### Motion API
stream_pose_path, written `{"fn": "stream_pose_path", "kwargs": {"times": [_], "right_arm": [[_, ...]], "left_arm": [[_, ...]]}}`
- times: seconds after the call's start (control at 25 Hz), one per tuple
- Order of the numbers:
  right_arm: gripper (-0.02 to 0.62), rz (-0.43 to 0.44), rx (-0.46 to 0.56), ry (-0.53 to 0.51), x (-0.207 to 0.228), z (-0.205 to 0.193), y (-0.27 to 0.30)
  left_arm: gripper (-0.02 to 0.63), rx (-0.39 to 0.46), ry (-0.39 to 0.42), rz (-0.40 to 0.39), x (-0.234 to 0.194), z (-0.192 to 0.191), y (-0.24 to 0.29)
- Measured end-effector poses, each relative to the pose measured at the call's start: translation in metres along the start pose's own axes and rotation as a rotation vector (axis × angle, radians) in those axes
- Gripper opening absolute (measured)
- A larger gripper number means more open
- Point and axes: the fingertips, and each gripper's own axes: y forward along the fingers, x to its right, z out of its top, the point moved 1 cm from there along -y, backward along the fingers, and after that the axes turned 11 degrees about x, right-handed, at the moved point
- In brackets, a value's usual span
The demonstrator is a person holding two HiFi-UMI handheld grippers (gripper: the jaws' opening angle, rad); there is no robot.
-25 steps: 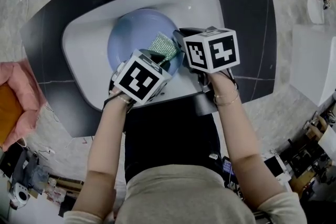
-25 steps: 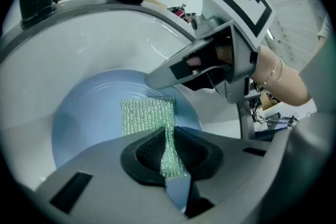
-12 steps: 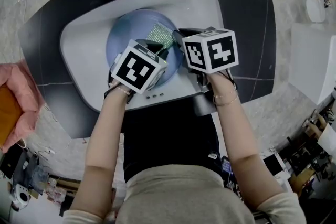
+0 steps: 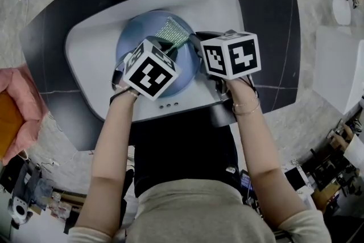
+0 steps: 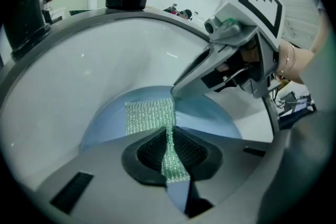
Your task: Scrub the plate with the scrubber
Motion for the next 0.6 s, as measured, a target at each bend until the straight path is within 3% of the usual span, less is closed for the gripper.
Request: {"fn": "stream_pose_path", "kwargs": {"times": [0.24, 0.6], "right_arm": [[0.044, -0.005, -0.003, 0.004, 0.003, -0.003, 0.001], [0.046, 0.004, -0.003, 0.005, 0.003, -0.004, 0.000]], "left_arm": [[0.055, 0.006, -0.010, 0.020, -0.018, -0.006, 0.000], [0.052, -0.064, 0.009, 0.131, -0.046, -0.030, -0.016]]}}
